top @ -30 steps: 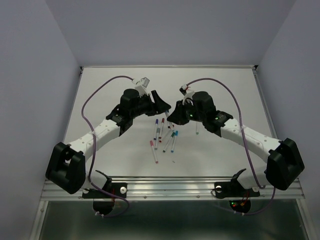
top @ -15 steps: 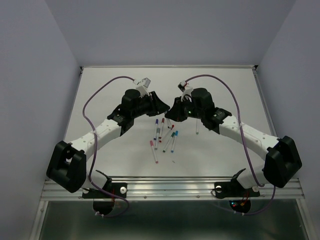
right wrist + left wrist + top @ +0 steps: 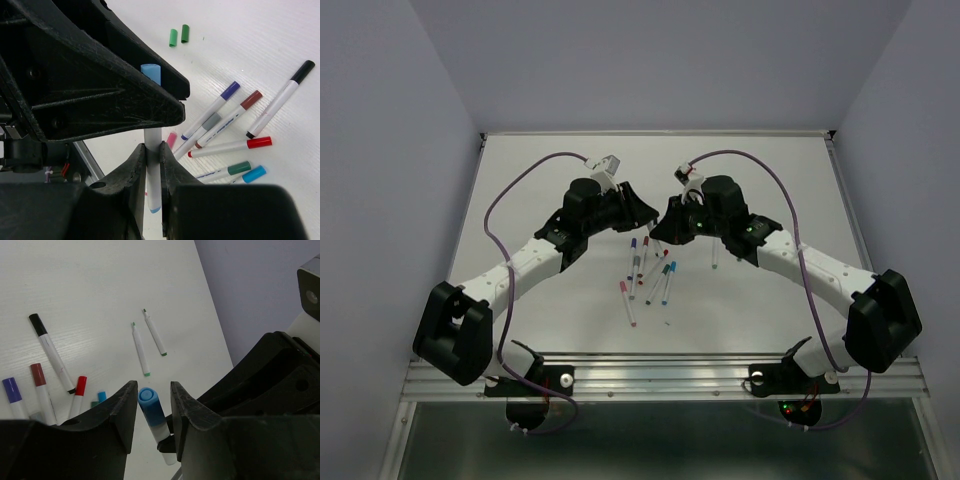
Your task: Open the pen caps
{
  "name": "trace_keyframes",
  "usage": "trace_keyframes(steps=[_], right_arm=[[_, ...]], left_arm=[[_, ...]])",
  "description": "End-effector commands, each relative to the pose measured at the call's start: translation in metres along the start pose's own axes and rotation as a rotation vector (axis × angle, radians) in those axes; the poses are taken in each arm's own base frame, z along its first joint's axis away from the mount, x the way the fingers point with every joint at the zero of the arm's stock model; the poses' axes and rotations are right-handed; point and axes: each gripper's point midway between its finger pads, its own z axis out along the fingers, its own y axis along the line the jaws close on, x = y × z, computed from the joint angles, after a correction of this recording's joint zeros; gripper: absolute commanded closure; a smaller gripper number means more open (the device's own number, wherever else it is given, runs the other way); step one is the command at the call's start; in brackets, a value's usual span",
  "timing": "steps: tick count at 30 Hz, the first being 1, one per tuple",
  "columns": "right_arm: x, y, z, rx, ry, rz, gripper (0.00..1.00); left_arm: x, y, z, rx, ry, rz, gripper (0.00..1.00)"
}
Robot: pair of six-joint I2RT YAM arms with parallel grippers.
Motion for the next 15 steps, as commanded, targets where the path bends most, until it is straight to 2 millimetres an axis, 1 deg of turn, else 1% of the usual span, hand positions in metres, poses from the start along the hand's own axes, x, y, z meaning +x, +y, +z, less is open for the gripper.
trace_keyframes(steps=[1, 5, 6, 8, 9, 11, 12, 13, 15], right_arm=[[-0.0159, 0.0084, -0.0020, -0.028, -0.033, -0.031, 0.99], [-0.0131, 0.0080, -0.0022, -0.030, -0.026, -0.030, 0.99], [-0.0120, 0.0069, -0.0020, -0.026, -0.024, -0.027, 0.99], [-0.0136, 0.0039, -0.0017, -0.008, -0.033, -0.022, 0.99], [-0.0139, 0.0042, -0.0020, -0.008, -0.034, -0.026, 0.99], [-0.0144, 0.0053, -0.0019, -0.014, -0.033, -0.030, 0.99], [-0.0136, 0.0055, -0.0013, -0.017, -0.028, -0.030, 0.99], [-0.0140, 0.0063, -0.0015, -0.021, -0.028, -0.031, 0.99], [-0.0101, 0.0049, -0.0006, -0.021, -0.014, -0.032, 0.99]], left_arm=[[-0.0195, -0.0199, -0.0025, 0.047, -0.065, 0.034, 0.57], [-0.0208, -0.0197, -0.0036, 0.043, -0.073, 0.029, 0.58], [-0.0197, -0.0200, -0.0034, 0.046, -0.068, 0.028, 0.61], [-0.0191, -0.0205, -0.0032, 0.050, -0.065, 0.027, 0.65], [-0.0177, -0.0192, -0.0021, 0.048, -0.061, 0.023, 0.69], [-0.0174, -0.0192, -0.0020, 0.049, -0.061, 0.014, 0.75], [-0.0172, -0.0172, -0.0014, 0.042, -0.065, 0.010, 0.86], [-0.0168, -0.0163, -0.0010, 0.039, -0.064, 0.009, 0.93], [-0.0175, -0.0151, -0.0002, 0.033, -0.067, 0.010, 0.96]])
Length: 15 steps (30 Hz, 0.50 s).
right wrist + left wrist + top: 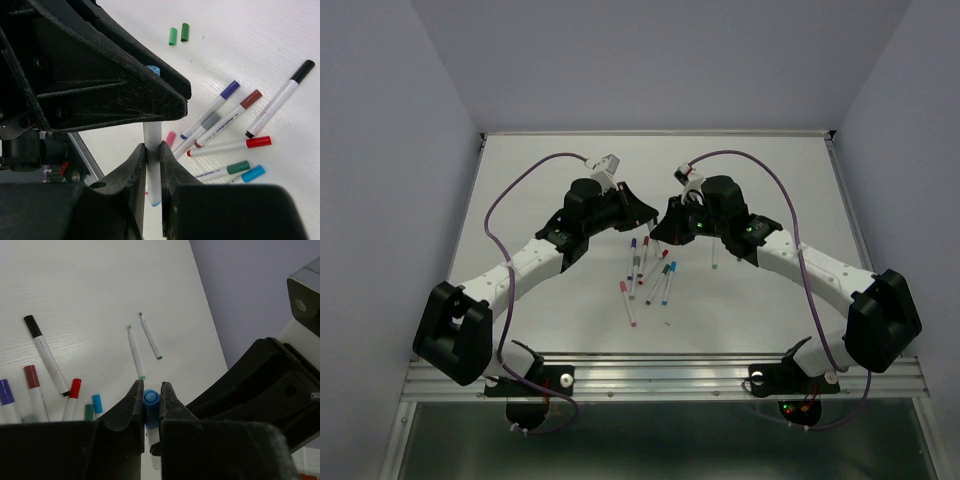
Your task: Open the pen caps
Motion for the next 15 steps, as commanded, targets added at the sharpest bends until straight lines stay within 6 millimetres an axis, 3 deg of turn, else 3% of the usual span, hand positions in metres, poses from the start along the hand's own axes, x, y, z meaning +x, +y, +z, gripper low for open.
trace_keyframes(steps=[1, 7, 8, 12, 13, 15], right_arm=[[-0.010, 0.005, 0.000, -0.024, -0.014, -0.033, 0.99], [0.029, 0.014, -0.001, -0.145, 0.111, -0.050, 0.99], [0.040, 0.023, -0.004, -0.218, 0.154, -0.046, 0.99], [0.087, 0.037, -0.012, -0.328, 0.273, -0.012, 0.99], [0.110, 0.042, -0.015, -0.343, 0.324, -0.008, 0.99], [0.128, 0.049, -0.021, -0.379, 0.342, 0.005, 0.99]], left_arm=[[-0.014, -0.013, 0.000, 0.032, -0.047, 0.032, 1.00], [-0.025, 0.002, 0.005, -0.042, -0.111, 0.015, 1.00], [-0.029, 0.005, 0.006, -0.062, -0.130, 0.010, 1.00], [-0.063, 0.025, 0.011, -0.181, -0.245, -0.020, 1.00], [-0.083, 0.026, 0.012, -0.186, -0.299, -0.032, 1.00], [-0.099, 0.025, 0.015, -0.185, -0.349, -0.093, 1.00]])
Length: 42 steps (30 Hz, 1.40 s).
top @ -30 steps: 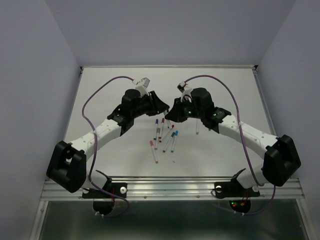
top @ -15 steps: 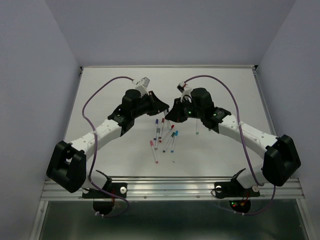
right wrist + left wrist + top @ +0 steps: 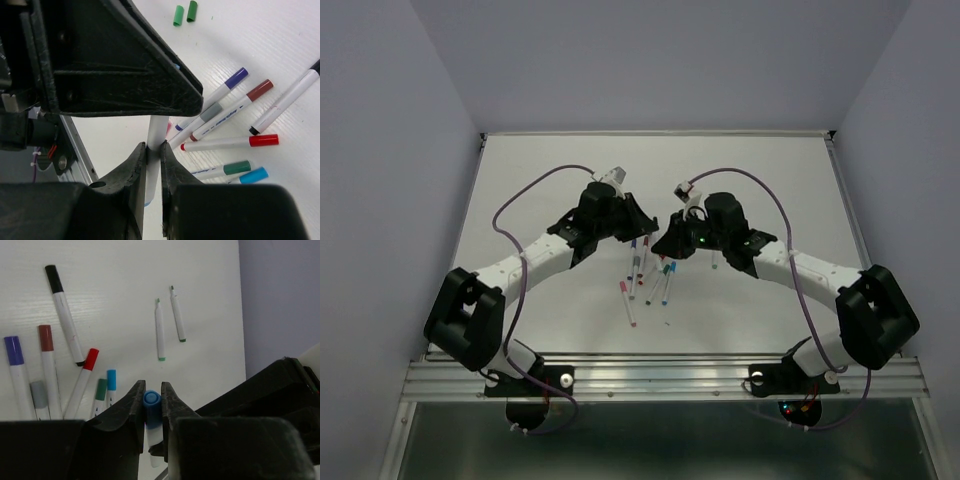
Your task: Open the pen caps
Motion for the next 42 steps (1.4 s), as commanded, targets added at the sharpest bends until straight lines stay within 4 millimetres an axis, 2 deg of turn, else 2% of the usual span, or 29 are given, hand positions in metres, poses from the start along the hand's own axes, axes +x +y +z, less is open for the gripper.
trace_keyframes(steps=[1, 3, 4, 5, 7, 12, 13, 14, 15, 17, 18, 19, 20, 21, 22, 23, 25, 26, 29, 30, 32, 33, 35, 37, 38, 39, 40, 42], right_arm=[[0.105, 0.063, -0.018, -0.294, 0.295, 0.088, 0.99], [0.120, 0.073, -0.025, -0.332, 0.318, 0.112, 0.99], [0.120, 0.079, -0.026, -0.343, 0.298, 0.144, 0.99], [0.136, 0.081, -0.032, -0.361, 0.329, 0.164, 0.99], [0.139, 0.081, -0.038, -0.344, 0.316, 0.196, 0.99], [0.149, 0.081, -0.052, -0.325, 0.317, 0.239, 0.99], [0.148, 0.079, -0.051, -0.299, 0.310, 0.248, 0.99], [0.144, 0.066, -0.045, -0.216, 0.276, 0.250, 0.99], [0.141, 0.065, -0.044, -0.206, 0.266, 0.227, 0.99], [0.119, 0.056, -0.037, -0.127, 0.205, 0.181, 0.99], [0.101, 0.060, -0.036, -0.136, 0.173, 0.103, 0.99], [0.091, 0.058, -0.034, -0.113, 0.154, 0.072, 0.96], [0.076, 0.043, -0.031, -0.008, 0.099, 0.046, 0.85], [0.062, 0.036, -0.030, 0.043, 0.062, 0.012, 0.78], [0.038, 0.035, -0.031, 0.080, 0.007, -0.053, 0.58], [0.018, 0.018, -0.032, 0.179, -0.056, -0.072, 0.53], [-0.009, 0.012, -0.035, 0.246, -0.121, -0.138, 0.42], [-0.034, 0.011, -0.038, 0.281, -0.179, -0.158, 0.36], [-0.061, -0.004, -0.036, 0.376, -0.218, -0.235, 0.29], [-0.073, -0.003, -0.029, 0.376, -0.217, -0.274, 0.28], [-0.083, -0.003, -0.022, 0.376, -0.217, -0.298, 0.28], [-0.096, 0.004, -0.020, 0.357, -0.232, -0.320, 0.28], [-0.101, -0.005, -0.011, 0.377, -0.219, -0.341, 0.28], [-0.114, -0.003, -0.006, 0.379, -0.233, -0.369, 0.28], [-0.113, -0.006, 0.002, 0.377, -0.214, -0.373, 0.30], [-0.115, -0.006, 0.005, 0.374, -0.215, -0.378, 0.34], [-0.120, -0.006, 0.010, 0.373, -0.218, -0.377, 0.43], [-0.119, 0.003, 0.019, 0.312, -0.202, -0.375, 0.68]], left_arm=[[-0.134, -0.025, -0.005, 0.006, -0.443, -0.069, 1.00], [-0.147, -0.024, -0.005, -0.015, -0.500, -0.109, 1.00], [-0.159, -0.021, -0.007, -0.037, -0.545, -0.131, 1.00], [-0.164, -0.017, -0.009, -0.049, -0.565, -0.149, 1.00], [-0.172, -0.014, -0.013, -0.065, -0.596, -0.169, 1.00], [-0.180, 0.011, -0.026, -0.125, -0.652, -0.216, 1.00], [-0.179, 0.011, -0.026, -0.120, -0.645, -0.223, 1.00], [-0.177, 0.011, -0.026, -0.111, -0.636, -0.226, 1.00], [-0.174, 0.010, -0.025, -0.101, -0.626, -0.224, 1.00], [-0.163, 0.008, -0.021, -0.079, -0.580, -0.220, 1.00], [-0.157, 0.009, -0.018, -0.073, -0.552, -0.212, 1.00], [-0.153, 0.009, -0.017, -0.070, -0.533, -0.200, 1.00], [-0.150, 0.008, -0.017, -0.065, -0.518, -0.193, 1.00], [-0.146, 0.007, -0.017, -0.059, -0.502, -0.190, 1.00], [-0.138, 0.008, -0.015, -0.051, -0.472, -0.184, 1.00], [-0.131, 0.005, -0.015, -0.037, -0.441, -0.178, 1.00], [-0.119, 0.009, -0.017, -0.043, -0.411, -0.176, 1.00], [-0.115, 0.008, -0.018, -0.037, -0.402, -0.177, 1.00], [-0.102, 0.001, -0.022, -0.009, -0.369, -0.178, 1.00], [-0.099, -0.003, -0.024, 0.007, -0.359, -0.173, 1.00], [-0.094, -0.009, -0.026, 0.021, -0.345, -0.171, 1.00], [-0.090, -0.014, -0.026, 0.033, -0.333, -0.168, 1.00], [-0.088, -0.018, -0.029, 0.045, -0.331, -0.167, 1.00], [-0.086, -0.022, -0.031, 0.054, -0.328, -0.167, 1.00], [-0.085, -0.023, -0.032, 0.057, -0.326, -0.169, 1.00], [-0.085, -0.023, -0.032, 0.057, -0.326, -0.169, 1.00], [-0.084, -0.023, -0.032, 0.056, -0.325, -0.174, 1.00], [-0.082, -0.023, -0.031, 0.057, -0.318, -0.175, 1.00]])
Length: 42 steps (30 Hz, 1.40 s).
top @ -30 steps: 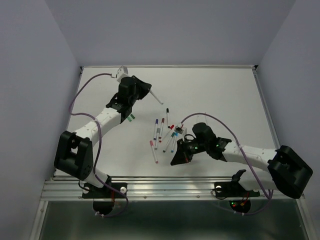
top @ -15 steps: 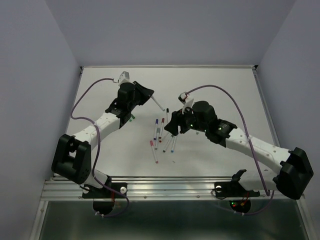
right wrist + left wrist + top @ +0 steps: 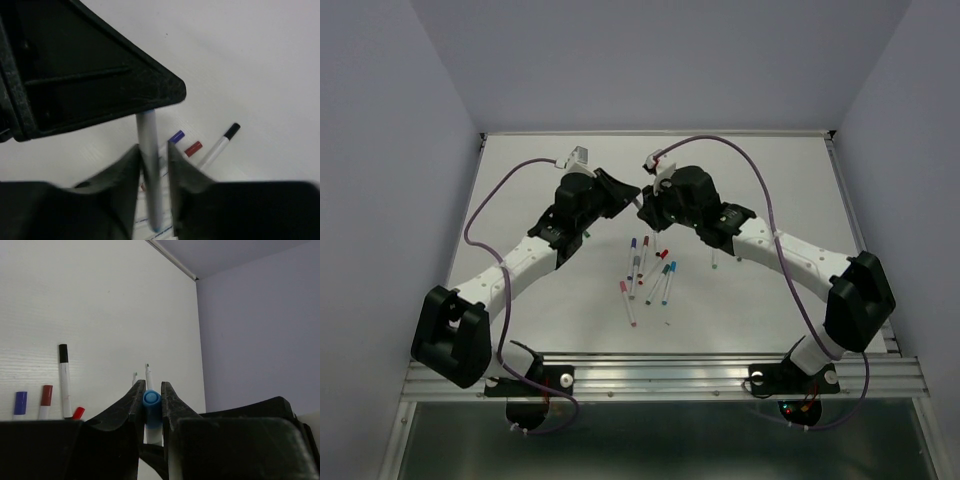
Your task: Open the pen caps
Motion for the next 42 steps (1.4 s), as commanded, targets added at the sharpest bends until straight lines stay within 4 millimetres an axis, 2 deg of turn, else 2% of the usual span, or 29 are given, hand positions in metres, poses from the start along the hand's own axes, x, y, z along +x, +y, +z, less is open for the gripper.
trace_keyframes(steps=[1, 2, 4, 7, 8, 9, 11, 12, 13, 15, 16, 18, 19, 22, 23, 25, 26, 27, 28, 29, 30, 31, 34, 35, 37, 42], right_arm=[[-0.036, 0.009, 0.004, -0.051, -0.070, -0.027, 0.91], [-0.033, 0.011, 0.005, -0.066, -0.063, -0.027, 0.99], [-0.027, 0.018, 0.000, -0.104, -0.051, -0.011, 0.99], [0.007, 0.034, -0.012, -0.200, 0.023, 0.044, 0.99], [0.019, 0.038, -0.016, -0.224, 0.050, 0.064, 0.99], [0.048, 0.048, -0.026, -0.278, 0.114, 0.117, 0.99], [0.077, 0.057, -0.038, -0.326, 0.180, 0.186, 0.99], [0.088, 0.068, -0.047, -0.399, 0.199, 0.215, 0.99], [0.113, 0.069, -0.059, -0.400, 0.247, 0.268, 0.99], [0.130, 0.072, -0.071, -0.413, 0.279, 0.302, 0.99], [0.140, 0.070, -0.080, -0.391, 0.288, 0.337, 0.99], [0.142, 0.066, -0.086, -0.364, 0.279, 0.341, 0.99], [0.143, 0.064, -0.088, -0.346, 0.279, 0.368, 0.99], [0.138, 0.054, -0.084, -0.285, 0.253, 0.360, 0.99], [0.131, 0.044, -0.080, -0.247, 0.233, 0.367, 0.99], [0.134, 0.013, -0.070, -0.140, 0.233, 0.399, 0.99], [0.135, 0.009, -0.069, -0.115, 0.235, 0.400, 0.99], [0.132, -0.015, -0.067, -0.047, 0.219, 0.431, 0.99], [0.138, -0.037, -0.065, 0.053, 0.221, 0.456, 0.99], [0.139, -0.053, -0.065, 0.118, 0.215, 0.465, 0.99], [0.142, -0.084, -0.067, 0.242, 0.204, 0.479, 0.99], [0.143, -0.098, -0.068, 0.296, 0.197, 0.484, 0.99], [0.148, -0.121, -0.066, 0.356, 0.211, 0.505, 0.99], [0.151, -0.125, -0.064, 0.376, 0.221, 0.497, 0.99], [0.161, -0.146, -0.062, 0.473, 0.243, 0.477, 0.98], [0.176, -0.176, -0.061, 0.615, 0.272, 0.462, 0.92]], left_arm=[[-0.004, -0.013, -0.007, 0.047, -0.015, -0.003, 1.00], [-0.005, -0.013, -0.007, 0.042, -0.022, -0.003, 1.00], [-0.012, -0.007, -0.005, 0.006, -0.057, 0.000, 1.00], [-0.033, -0.011, 0.003, -0.012, -0.117, 0.014, 1.00], [-0.044, -0.007, 0.006, -0.032, -0.155, 0.015, 1.00], [-0.061, -0.002, 0.008, -0.050, -0.189, 0.018, 1.00], [-0.089, 0.000, 0.015, -0.065, -0.240, 0.014, 1.00], [-0.110, 0.006, 0.015, -0.082, -0.281, 0.011, 1.00], [-0.126, 0.004, 0.016, -0.090, -0.319, 0.023, 1.00], [-0.146, 0.007, 0.016, -0.107, -0.358, 0.035, 1.00], [-0.158, 0.015, 0.015, -0.143, -0.375, 0.044, 1.00], [-0.166, 0.027, 0.014, -0.182, -0.388, 0.042, 1.00], [-0.167, 0.038, 0.013, -0.200, -0.382, 0.035, 1.00], [-0.158, 0.053, 0.009, -0.225, -0.359, 0.031, 1.00], [-0.150, 0.064, 0.006, -0.248, -0.341, 0.035, 1.00], [-0.132, 0.091, -0.002, -0.340, -0.299, 0.035, 1.00], [-0.126, 0.101, -0.005, -0.376, -0.287, 0.032, 1.00], [-0.119, 0.114, -0.010, -0.422, -0.277, 0.031, 1.00], [-0.108, 0.135, -0.022, -0.501, -0.266, 0.029, 1.00], [-0.103, 0.145, -0.028, -0.533, -0.263, 0.031, 1.00], [-0.102, 0.152, -0.037, -0.565, -0.282, 0.035, 1.00], [-0.094, 0.164, -0.045, -0.609, -0.264, 0.033, 1.00], [-0.072, 0.195, -0.065, -0.716, -0.226, 0.032, 1.00], [-0.070, 0.200, -0.069, -0.735, -0.228, 0.035, 1.00], [-0.067, 0.213, -0.074, -0.781, -0.225, 0.043, 0.95], [-0.052, 0.232, -0.067, -0.831, -0.155, 0.040, 0.95]])
